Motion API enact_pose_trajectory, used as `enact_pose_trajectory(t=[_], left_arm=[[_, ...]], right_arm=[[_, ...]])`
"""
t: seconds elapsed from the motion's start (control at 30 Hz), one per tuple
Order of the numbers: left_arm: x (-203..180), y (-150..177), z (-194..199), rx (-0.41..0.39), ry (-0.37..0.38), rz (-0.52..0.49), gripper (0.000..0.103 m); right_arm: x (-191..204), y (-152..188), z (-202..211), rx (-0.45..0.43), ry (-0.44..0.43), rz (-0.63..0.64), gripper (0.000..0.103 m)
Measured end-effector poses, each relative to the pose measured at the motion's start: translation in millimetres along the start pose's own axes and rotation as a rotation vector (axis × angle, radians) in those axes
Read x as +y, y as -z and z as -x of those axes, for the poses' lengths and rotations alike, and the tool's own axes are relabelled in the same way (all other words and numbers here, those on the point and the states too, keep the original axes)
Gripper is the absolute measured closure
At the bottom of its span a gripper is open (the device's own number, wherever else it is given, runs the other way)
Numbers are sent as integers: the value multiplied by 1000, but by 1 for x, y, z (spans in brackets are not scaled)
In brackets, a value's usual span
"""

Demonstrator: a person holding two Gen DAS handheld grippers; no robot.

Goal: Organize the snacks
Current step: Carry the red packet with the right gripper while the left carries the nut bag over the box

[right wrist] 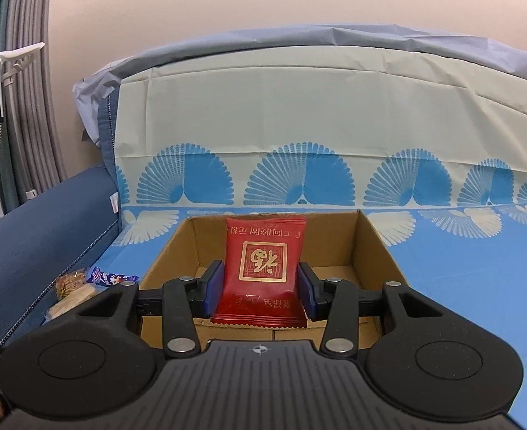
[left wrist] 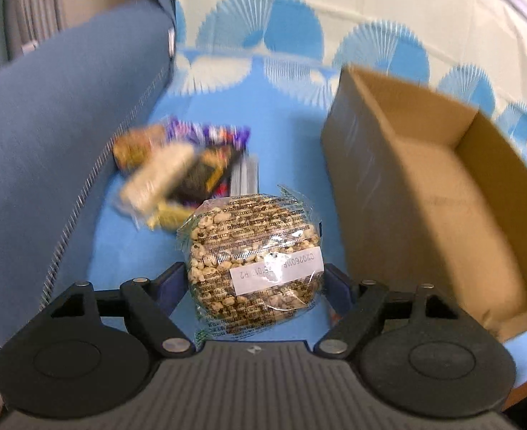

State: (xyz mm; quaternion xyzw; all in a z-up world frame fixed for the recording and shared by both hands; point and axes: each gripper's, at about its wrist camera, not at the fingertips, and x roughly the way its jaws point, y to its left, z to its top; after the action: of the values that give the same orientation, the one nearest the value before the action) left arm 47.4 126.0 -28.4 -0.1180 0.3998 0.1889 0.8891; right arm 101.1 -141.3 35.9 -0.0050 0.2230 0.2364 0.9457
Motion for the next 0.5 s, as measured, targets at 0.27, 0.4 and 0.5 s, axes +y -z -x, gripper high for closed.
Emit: enact_pose_trajectory(t=[0.27,0.4,0.5], left_arm=[[-43,-55,44,-155,99,-10,19],[-80,-75,56,-200,179,-48,19],[-108,-83,60,-220,227,-89,19]], right_arm=[[-5,-1,-3,15,35,-29,57],[-12,1,-5,24,55,-52,58],[-15,1,-5,21,65,-60,58]])
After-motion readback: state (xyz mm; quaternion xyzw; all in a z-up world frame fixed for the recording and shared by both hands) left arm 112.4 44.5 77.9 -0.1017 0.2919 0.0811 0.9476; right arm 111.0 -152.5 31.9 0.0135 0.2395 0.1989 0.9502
